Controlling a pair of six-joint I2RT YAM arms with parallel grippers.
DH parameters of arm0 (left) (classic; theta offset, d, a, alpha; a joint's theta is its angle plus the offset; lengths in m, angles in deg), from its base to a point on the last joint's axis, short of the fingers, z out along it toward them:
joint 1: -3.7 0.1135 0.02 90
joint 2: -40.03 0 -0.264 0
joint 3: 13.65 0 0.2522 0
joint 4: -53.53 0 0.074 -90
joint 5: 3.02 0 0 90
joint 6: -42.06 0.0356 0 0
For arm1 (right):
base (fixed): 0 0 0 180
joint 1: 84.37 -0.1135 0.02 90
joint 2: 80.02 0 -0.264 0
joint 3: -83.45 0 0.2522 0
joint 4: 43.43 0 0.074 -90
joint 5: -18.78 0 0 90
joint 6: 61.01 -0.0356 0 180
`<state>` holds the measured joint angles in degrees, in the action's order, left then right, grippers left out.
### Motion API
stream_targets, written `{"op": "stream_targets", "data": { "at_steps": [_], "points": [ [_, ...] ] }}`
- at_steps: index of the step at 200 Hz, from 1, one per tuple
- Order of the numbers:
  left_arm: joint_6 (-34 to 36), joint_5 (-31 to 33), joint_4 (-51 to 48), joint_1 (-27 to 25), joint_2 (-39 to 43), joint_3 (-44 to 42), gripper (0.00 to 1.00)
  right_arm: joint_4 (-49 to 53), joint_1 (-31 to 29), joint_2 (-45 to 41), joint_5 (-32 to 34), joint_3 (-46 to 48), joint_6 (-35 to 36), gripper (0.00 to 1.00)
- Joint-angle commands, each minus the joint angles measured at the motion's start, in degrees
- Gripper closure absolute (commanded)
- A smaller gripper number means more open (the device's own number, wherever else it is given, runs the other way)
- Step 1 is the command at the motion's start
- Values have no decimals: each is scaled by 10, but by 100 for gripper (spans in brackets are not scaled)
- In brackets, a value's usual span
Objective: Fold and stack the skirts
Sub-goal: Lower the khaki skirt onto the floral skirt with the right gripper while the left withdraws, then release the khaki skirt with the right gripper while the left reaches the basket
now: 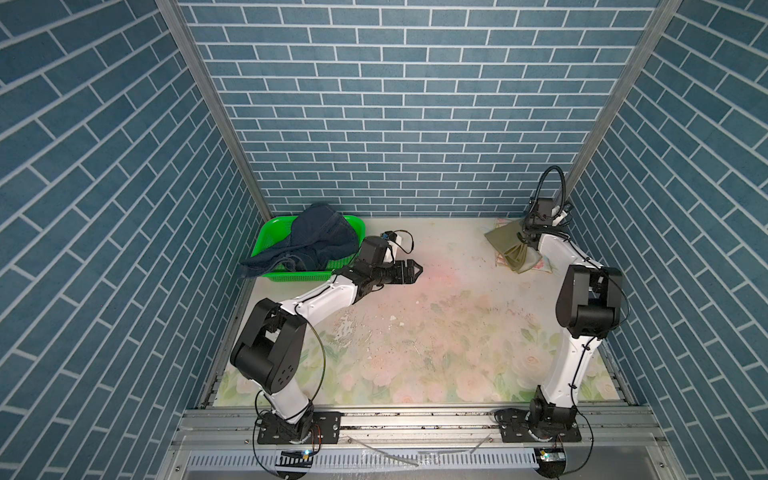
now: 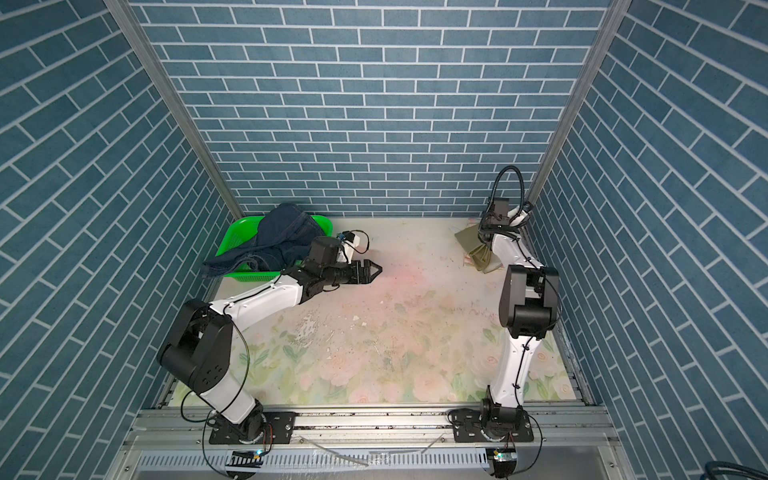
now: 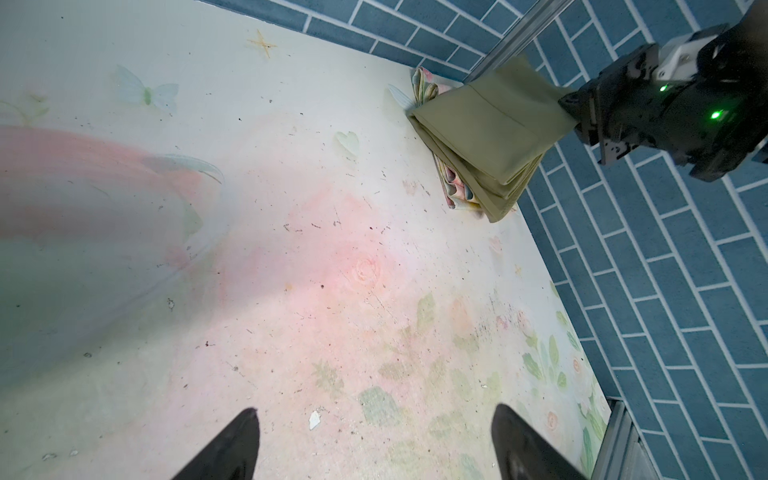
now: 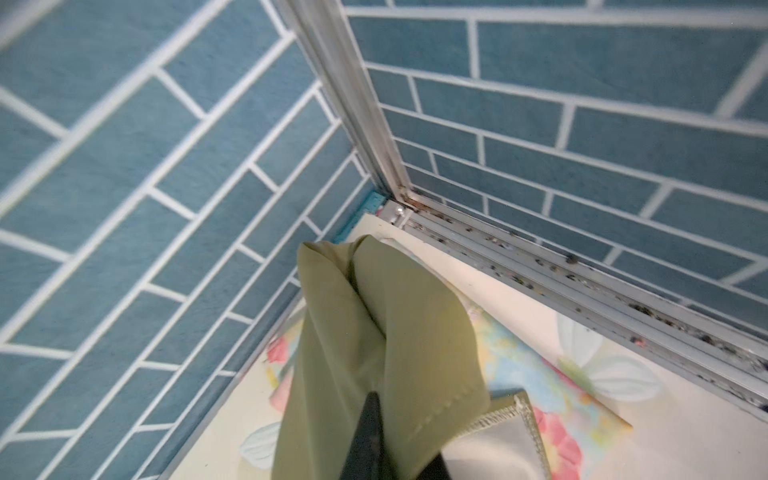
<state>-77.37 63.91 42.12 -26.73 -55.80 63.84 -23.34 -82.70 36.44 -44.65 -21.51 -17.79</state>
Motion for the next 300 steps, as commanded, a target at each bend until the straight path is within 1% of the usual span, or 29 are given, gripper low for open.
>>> {"op": "stream_targets", "data": {
  "at_steps": [1, 9, 10, 14, 23, 31, 35, 39, 60, 73, 82, 87, 95, 109, 114, 135, 151, 165, 185, 217, 248, 271, 279, 300],
  "points": [
    [-1, 1, 2, -5, -10, 15, 12, -36, 18, -36, -3, 43, -50, 100],
    [-1, 2, 1, -6, -11, 16, 12, -35, 25, -34, -12, 50, -49, 100],
    [-1, 3, 0, -6, -12, 16, 12, -35, 25, -33, -13, 51, -49, 99],
    [-1, 2, -1, -6, -12, 17, 12, -34, 30, -31, -18, 53, -47, 90],
    [-1, 5, -2, -7, -13, 19, 12, -24, 39, -27, -38, 51, -36, 67],
    [-1, 8, -5, -8, -14, 21, 12, -7, 45, -25, -42, 47, -30, 46],
    [0, 9, -8, -9, -15, 22, 12, -1, 48, -27, -43, 47, -24, 38],
    [0, 11, -10, -9, -16, 23, 11, 5, 52, -30, -44, 49, -17, 32],
    [-1, 15, -16, -11, -17, 23, 11, 32, 60, -57, -38, 58, 28, 12],
    [-2, 18, -17, -13, -18, 23, 11, 45, 61, -72, -44, 62, 64, 5],
    [-4, 18, -20, -15, -21, 25, 11, 57, 60, -82, -49, 63, 90, 5],
    [-2, 19, -22, -17, -22, 27, 11, 54, 58, -87, -64, 65, 111, 4],
    [-1, 21, -28, -18, -24, 31, 11, 56, 56, -92, -101, 63, 144, 5],
    [7, 36, -57, -18, -26, 47, 11, 90, 46, -89, -170, 42, 195, 6],
    [12, 47, -73, -18, -26, 56, 10, 106, 41, -87, -183, 32, 207, 6],
    [39, 101, -147, -18, -24, 106, 6, 112, 6, -103, -197, 45, 257, 7],
    [61, 164, -223, -17, -27, 163, 1, 107, -22, -126, -197, 70, 277, 7],
    [77, 222, -284, -14, -37, 217, 0, 112, -41, -145, -214, 88, 284, 8],
    [88, 256, -332, 7, -48, 273, 0, 114, -68, -181, -220, 127, 304, 9],
    [89, 318, -409, 72, -74, 349, 0, 68, -102, -273, -228, 237, 325, 10],
    [80, 338, -485, 149, -86, 396, 0, 12, -138, -355, -240, 334, 332, 11],
    [68, 355, -498, 206, -65, 370, 0, -23, -175, -395, -245, 384, 333, 12],
    [64, 363, -495, 226, -56, 354, 0, -32, -189, -405, -249, 400, 336, 13],
    [49, 361, -467, 277, -33, 300, 0, -46, -225, -424, -247, 434, 334, 14]
  ]
}}
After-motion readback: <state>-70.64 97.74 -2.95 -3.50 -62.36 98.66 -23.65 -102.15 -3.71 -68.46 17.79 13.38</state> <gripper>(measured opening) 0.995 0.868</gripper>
